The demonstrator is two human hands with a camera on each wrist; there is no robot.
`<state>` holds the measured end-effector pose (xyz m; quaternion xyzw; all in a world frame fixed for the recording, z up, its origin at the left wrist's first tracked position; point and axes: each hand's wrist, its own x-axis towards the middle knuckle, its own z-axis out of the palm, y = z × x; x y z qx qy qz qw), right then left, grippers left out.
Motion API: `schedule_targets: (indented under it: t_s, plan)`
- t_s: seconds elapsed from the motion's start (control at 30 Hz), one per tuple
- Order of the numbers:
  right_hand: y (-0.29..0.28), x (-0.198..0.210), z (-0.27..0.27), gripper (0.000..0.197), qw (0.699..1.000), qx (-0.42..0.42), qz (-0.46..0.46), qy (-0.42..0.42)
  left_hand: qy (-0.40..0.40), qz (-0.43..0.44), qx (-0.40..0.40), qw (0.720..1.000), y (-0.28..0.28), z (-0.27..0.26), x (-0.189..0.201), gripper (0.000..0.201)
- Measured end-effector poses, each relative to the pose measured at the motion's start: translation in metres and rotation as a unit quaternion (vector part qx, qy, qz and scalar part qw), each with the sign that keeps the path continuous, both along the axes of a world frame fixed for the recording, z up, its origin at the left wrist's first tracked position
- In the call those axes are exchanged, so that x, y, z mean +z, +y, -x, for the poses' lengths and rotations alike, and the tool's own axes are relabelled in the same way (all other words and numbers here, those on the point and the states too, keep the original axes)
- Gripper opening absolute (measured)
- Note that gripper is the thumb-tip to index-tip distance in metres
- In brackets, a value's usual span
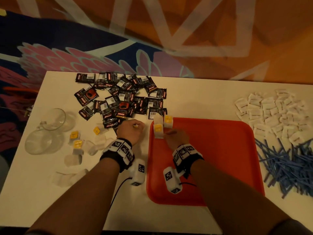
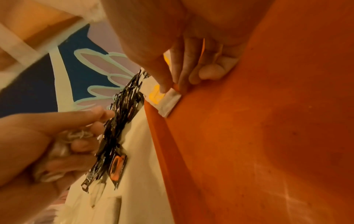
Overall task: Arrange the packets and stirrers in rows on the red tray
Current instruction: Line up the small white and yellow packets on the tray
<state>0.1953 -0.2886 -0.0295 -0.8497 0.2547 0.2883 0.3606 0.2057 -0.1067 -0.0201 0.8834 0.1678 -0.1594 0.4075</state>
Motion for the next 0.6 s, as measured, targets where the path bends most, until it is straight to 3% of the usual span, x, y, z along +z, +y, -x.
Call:
schedule_targets:
  t_s: [0.13,0.23,0.33,0.6]
  plan:
    - [-0.015,-0.004,-0.003,0.025,0.993,-0.099,-0.009,-0.069,0.012,-0.007,-0.037,0.999,-0.020,-0.014,-0.002,0.022]
    - [-0.020,-0.002,-0.009,0.040,0.995,-0.045,-0.016,-0.082,0.041,0.000,-0.065,0.997,-0.031,-0.023,-0.008,0.032]
    - [-0.016,-0.004,-0.013,0.040,0.995,0.021,-0.027,-0.090,0.069,0.009,-0.082,0.994,-0.038,-0.029,-0.012,0.035]
    - [-0.021,-0.006,-0.013,0.038,0.996,0.013,-0.018,-0.085,0.054,-0.007,-0.053,0.997,-0.042,-0.036,-0.010,0.044]
